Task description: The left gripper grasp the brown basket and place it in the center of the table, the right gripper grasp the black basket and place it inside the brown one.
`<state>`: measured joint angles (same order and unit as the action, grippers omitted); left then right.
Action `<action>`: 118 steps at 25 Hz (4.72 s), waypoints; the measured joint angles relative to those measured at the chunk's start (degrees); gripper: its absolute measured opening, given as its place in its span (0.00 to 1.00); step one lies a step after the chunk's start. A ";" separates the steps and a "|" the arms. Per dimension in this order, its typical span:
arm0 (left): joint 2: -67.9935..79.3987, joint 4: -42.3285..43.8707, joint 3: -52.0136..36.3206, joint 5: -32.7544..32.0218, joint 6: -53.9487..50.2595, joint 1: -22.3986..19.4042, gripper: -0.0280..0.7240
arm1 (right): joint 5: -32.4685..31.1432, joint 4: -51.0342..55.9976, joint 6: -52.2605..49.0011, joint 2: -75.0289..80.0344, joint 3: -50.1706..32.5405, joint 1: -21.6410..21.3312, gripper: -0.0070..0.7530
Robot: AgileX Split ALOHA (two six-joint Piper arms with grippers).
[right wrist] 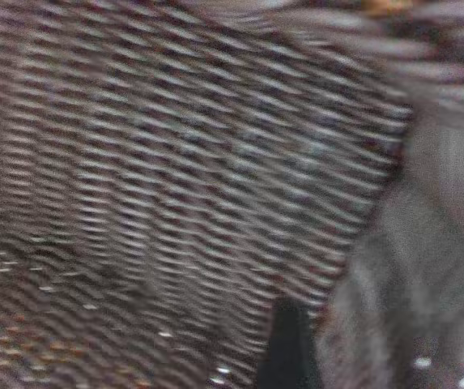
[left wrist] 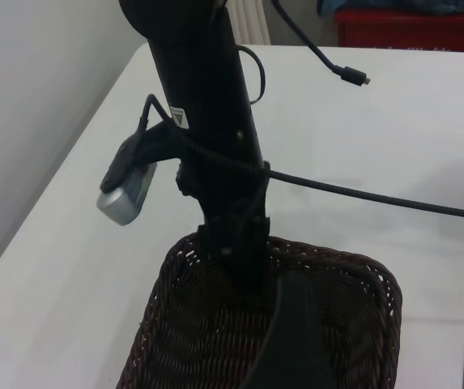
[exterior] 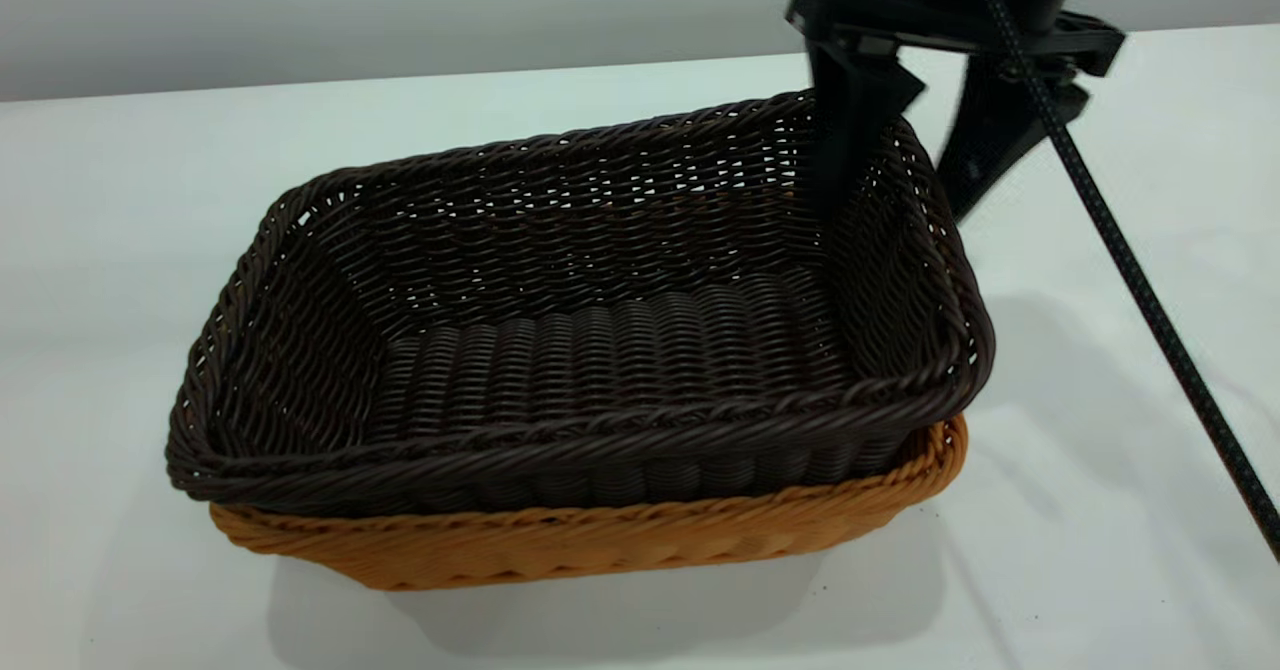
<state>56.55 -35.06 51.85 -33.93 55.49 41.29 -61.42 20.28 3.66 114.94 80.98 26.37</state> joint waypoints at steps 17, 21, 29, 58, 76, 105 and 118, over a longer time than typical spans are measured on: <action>-0.79 3.87 0.00 -0.86 0.00 0.00 0.73 | -8.86 3.05 1.99 -1.72 9.52 0.00 0.72; -3.75 6.07 0.00 -3.61 -1.49 0.00 0.68 | -8.73 5.41 3.66 -3.85 9.51 0.00 0.65; -12.28 13.30 0.00 -11.31 -12.97 0.00 0.26 | -8.73 5.03 4.17 -14.47 9.51 0.52 0.15; -41.83 28.03 -14.24 -28.49 -45.12 0.00 0.04 | -4.22 -3.57 13.67 -79.54 -20.90 0.58 0.01; -43.23 27.50 -24.63 -31.83 -47.97 0.00 0.04 | 0.49 -9.02 5.92 -112.19 -53.22 0.53 0.01; -43.78 27.89 -24.63 -30.64 -47.97 -14.17 0.04 | 0.54 -8.62 6.20 -112.13 -53.17 -30.66 0.01; -43.78 27.96 -24.63 -30.59 -47.97 -41.33 0.04 | 0.54 -8.62 6.29 -112.47 -53.17 -39.08 0.01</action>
<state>12.77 -7.10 27.22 -64.52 7.52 -0.04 -60.88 11.66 9.95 2.48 27.82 -12.71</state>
